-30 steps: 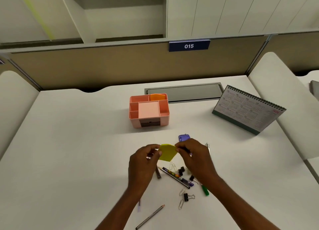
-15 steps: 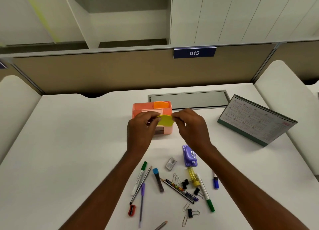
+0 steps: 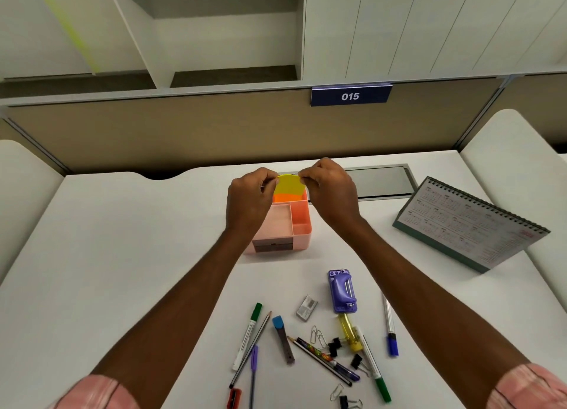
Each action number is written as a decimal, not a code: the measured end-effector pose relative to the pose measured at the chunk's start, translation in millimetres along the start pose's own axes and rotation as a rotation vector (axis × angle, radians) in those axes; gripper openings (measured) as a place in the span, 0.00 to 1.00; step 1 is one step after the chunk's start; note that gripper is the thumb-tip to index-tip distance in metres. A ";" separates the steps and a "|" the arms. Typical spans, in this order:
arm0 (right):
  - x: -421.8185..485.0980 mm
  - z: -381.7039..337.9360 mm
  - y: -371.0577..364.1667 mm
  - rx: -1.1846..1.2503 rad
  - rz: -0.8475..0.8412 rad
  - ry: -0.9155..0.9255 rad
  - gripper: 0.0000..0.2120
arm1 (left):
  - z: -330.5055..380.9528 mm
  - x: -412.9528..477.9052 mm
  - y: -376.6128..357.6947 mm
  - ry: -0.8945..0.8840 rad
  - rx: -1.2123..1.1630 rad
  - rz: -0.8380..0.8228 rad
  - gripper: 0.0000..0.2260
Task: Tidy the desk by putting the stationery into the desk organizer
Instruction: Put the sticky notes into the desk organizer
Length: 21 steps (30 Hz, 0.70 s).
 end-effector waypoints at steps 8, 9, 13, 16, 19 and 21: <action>0.0 18.9 -39.1 -0.103 -0.109 -0.034 0.07 | -27.1 4.5 -31.4 -0.029 0.186 -0.074 0.08; -1.3 21.4 -45.2 -0.122 -0.138 -0.037 0.08 | -31.2 4.0 -35.5 -0.022 0.202 -0.087 0.08; -6.6 30.1 -66.7 -0.176 -0.240 -0.044 0.11 | -45.2 0.5 -49.8 0.029 0.236 -0.132 0.05; -8.6 34.0 -75.4 -0.206 -0.267 -0.036 0.10 | -53.6 -1.0 -58.3 0.050 0.270 -0.152 0.05; -9.6 37.1 -81.9 -0.222 -0.293 -0.020 0.09 | -58.6 -1.6 -66.3 0.064 0.295 -0.187 0.06; -9.9 38.5 -85.8 -0.221 -0.307 -0.017 0.07 | -60.9 -1.5 -70.9 0.071 0.307 -0.205 0.07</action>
Point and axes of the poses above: each hand's wrist, its own x-axis towards the middle knuckle, its own y-axis out of the back of the hand, z = x × y, the point moved 8 cm from there along x, towards the middle knuckle, and after that the axes turned 14 degrees about z, right-handed, at the moved point
